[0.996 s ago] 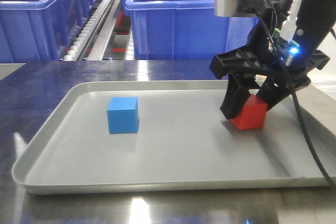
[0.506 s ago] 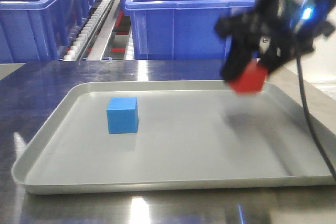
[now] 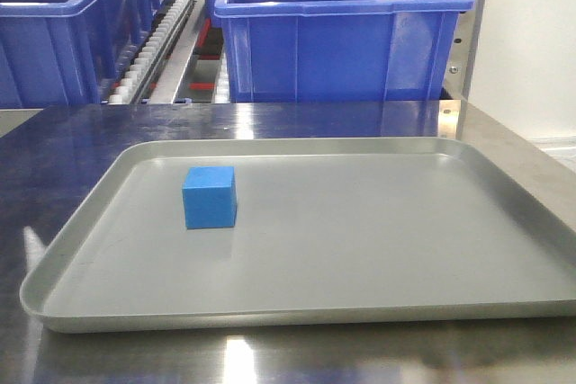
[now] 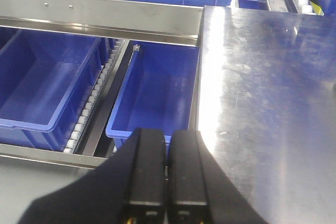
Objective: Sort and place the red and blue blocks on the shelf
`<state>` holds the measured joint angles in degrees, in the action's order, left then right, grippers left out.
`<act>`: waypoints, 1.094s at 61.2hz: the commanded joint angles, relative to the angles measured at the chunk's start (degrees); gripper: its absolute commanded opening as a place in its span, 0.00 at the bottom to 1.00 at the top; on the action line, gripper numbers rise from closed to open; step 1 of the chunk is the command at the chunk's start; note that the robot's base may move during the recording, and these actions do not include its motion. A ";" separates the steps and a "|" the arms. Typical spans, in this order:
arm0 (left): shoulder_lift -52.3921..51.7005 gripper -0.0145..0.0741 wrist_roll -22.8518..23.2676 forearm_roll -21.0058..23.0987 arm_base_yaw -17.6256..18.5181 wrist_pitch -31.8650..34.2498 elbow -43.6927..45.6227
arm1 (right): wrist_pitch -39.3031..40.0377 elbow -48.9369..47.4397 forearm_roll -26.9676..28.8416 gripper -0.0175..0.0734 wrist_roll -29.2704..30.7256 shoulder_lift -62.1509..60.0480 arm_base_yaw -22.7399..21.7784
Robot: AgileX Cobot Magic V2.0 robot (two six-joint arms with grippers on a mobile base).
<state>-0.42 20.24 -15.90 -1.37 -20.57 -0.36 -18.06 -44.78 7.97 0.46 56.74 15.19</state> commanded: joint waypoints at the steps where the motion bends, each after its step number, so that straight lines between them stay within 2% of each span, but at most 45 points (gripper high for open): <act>1: -0.60 0.30 0.23 0.06 0.05 3.58 -1.47 | 4.81 2.19 -0.57 0.25 0.17 -6.35 -3.55; 13: -0.60 0.30 0.23 0.06 0.05 3.58 -1.47 | 4.81 11.05 -0.57 0.25 0.17 -19.37 -10.45; 21: -0.60 0.30 0.23 0.06 0.05 3.58 -1.47 | 4.76 16.48 -0.57 0.25 0.17 -27.88 -13.18; 36: -0.60 0.30 0.23 0.06 0.05 3.58 -1.47 | 4.50 24.08 -0.57 0.25 0.17 -38.26 -14.62; 67: -0.60 0.30 0.23 0.06 0.05 3.58 -1.47 | 4.51 24.85 -0.57 0.25 0.17 -39.13 -14.80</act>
<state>-0.42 20.24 -15.90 -1.37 -20.57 -0.36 -18.19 -18.19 7.80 0.46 17.32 0.68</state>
